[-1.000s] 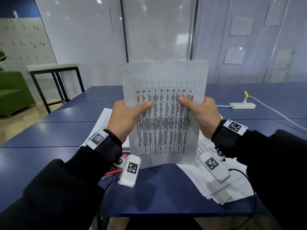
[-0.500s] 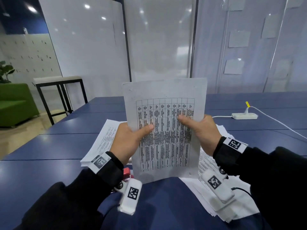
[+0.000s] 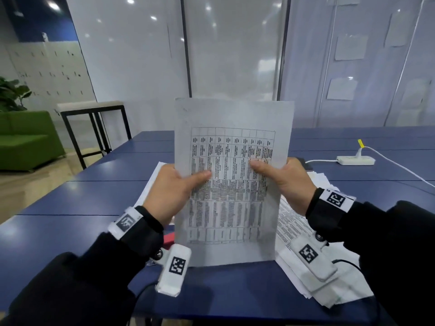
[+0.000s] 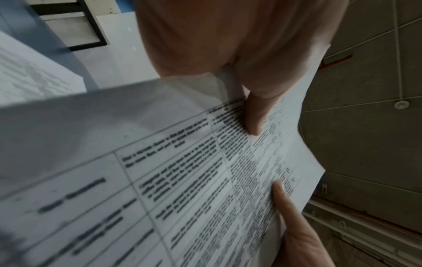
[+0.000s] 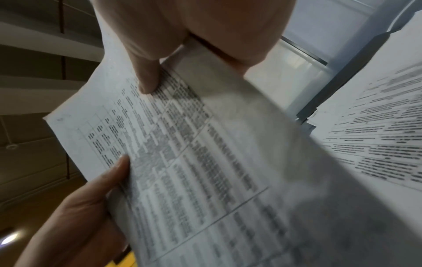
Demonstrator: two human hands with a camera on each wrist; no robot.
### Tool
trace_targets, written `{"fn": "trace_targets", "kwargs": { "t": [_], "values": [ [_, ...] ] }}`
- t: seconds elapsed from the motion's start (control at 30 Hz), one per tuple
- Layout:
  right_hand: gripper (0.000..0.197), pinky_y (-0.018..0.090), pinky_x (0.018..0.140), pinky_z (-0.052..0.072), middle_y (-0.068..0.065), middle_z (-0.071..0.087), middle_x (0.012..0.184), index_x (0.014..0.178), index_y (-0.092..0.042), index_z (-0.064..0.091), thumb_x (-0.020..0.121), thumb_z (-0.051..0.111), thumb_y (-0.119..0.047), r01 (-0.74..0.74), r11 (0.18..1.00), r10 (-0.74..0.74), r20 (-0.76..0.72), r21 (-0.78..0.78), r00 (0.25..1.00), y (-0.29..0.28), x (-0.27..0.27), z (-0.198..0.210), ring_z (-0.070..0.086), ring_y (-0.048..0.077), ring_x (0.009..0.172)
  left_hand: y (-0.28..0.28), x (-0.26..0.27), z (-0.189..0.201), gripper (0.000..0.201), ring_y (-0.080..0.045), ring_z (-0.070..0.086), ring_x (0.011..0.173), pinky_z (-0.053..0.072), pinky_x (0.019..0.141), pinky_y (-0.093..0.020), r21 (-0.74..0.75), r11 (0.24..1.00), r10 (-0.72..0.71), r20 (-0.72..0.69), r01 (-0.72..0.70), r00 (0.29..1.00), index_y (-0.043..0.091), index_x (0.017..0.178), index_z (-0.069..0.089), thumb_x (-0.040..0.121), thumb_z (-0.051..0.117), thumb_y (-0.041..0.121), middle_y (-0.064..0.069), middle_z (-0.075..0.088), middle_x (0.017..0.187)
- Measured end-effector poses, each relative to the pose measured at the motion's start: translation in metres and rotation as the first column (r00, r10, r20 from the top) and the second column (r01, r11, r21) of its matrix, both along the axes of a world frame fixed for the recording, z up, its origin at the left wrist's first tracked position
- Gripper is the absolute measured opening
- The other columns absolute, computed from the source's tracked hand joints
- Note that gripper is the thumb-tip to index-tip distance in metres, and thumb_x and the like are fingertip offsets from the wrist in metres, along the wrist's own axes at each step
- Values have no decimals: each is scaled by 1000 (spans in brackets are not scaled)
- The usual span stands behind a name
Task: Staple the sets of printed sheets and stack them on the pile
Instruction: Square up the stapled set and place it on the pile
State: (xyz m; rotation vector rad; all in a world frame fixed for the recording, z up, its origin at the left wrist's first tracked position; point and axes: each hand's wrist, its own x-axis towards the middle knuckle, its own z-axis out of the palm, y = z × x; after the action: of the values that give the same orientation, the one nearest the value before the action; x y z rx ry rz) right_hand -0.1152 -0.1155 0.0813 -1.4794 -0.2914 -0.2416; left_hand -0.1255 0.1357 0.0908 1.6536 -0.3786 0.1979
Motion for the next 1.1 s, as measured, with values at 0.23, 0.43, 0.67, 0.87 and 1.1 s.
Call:
{"fn": "trace_targets", "kwargs": {
  "t": [0.23,0.43,0.67,0.87,1.1],
  "values": [
    [61,36,65,58,20,77,96,98,-3,75,100,50,-58,-273,944,204,-321,-187,925,48,13,-10,74,33,81,109,-12,24,23,-15,77,98,62,78,-24,77,963,252,80,-258,964,15,111,77,88,76,13,5,80,104],
    [42,30,82,47,4,71,118,120,-17,69,99,59,-53,-257,354,222,-186,-899,957,139,33,-42,62,20,102,204,-33,40,16,-25,79,77,65,74,-46,272,864,432,32,-423,901,29,83,83,85,79,14,-4,80,84],
    [55,35,73,46,9,69,107,112,-17,61,89,62,-67,-7,-137,381,-60,-990,923,207,25,-79,61,32,90,257,-66,29,14,-32,79,84,56,93,-57,418,815,473,-80,-402,877,23,88,84,82,81,11,-11,81,92],
    [42,37,84,50,13,69,113,110,-13,55,98,60,-53,-210,142,319,-156,-967,935,190,31,-89,64,31,97,253,-77,21,18,-24,79,83,63,70,-27,451,841,403,-151,-300,903,18,95,83,83,78,6,-9,81,94],
    [28,42,57,60,16,70,79,90,-6,62,98,66,-33,-121,987,57,-462,-110,885,103,44,-70,67,29,60,206,-57,-10,19,-34,78,80,64,63,-32,295,948,223,-334,-123,916,-5,105,73,87,69,-9,-24,77,100]
  ]
}}
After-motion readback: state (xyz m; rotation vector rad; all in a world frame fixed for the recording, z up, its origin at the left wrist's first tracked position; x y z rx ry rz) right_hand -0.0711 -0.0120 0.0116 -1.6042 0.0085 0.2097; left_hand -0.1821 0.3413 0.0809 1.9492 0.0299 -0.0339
